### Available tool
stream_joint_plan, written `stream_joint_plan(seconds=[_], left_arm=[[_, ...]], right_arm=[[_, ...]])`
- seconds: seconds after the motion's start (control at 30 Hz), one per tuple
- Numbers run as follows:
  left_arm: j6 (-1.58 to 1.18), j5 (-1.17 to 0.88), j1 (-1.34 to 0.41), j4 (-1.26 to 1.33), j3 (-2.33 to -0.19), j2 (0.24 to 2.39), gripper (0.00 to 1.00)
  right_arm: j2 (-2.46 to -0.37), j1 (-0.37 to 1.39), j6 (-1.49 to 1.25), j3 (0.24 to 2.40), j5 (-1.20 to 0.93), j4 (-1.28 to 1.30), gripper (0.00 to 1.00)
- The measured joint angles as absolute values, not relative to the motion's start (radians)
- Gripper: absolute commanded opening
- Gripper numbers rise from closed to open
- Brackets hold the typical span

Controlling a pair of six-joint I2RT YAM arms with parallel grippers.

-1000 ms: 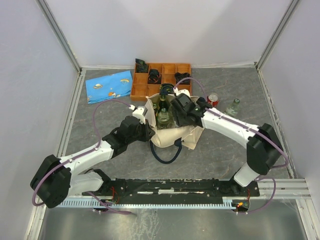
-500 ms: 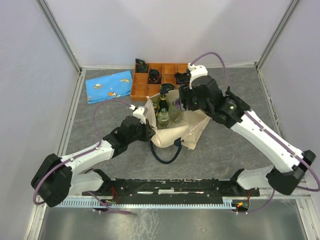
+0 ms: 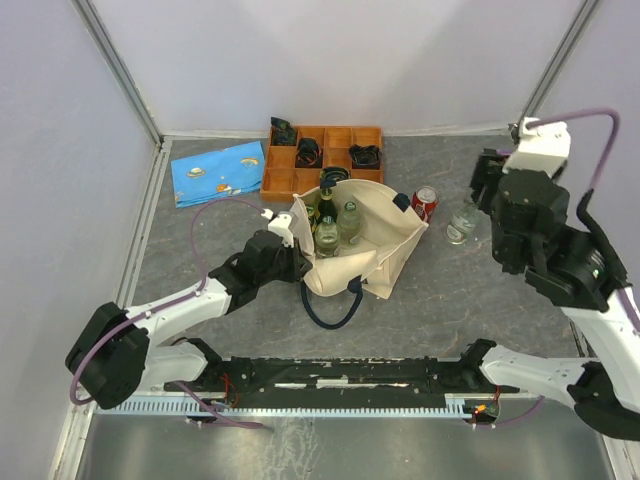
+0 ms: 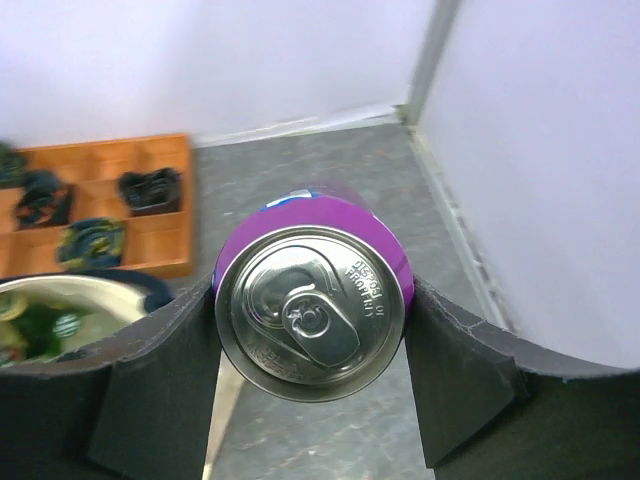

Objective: Take the beverage out of the canvas bag

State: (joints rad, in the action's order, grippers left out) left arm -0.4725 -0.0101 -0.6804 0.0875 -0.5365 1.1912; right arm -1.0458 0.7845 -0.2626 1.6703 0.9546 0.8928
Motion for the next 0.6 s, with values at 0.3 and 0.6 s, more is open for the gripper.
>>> stream_joint_plan(seconds=[0.3,0.6], left_arm=[[-0.472,-0.033,-0.680,0.083,-0.554,1.217,0.20],[-0.462,-0.037,-0.680,0.046,-0.574,1.217,0.20]], right_arm=[[-0.823,0.769,-0.398,1.355,1.126,1.009,0.00],[-0.809,0.759,-0.665,1.010,0.993,1.088,0.00]])
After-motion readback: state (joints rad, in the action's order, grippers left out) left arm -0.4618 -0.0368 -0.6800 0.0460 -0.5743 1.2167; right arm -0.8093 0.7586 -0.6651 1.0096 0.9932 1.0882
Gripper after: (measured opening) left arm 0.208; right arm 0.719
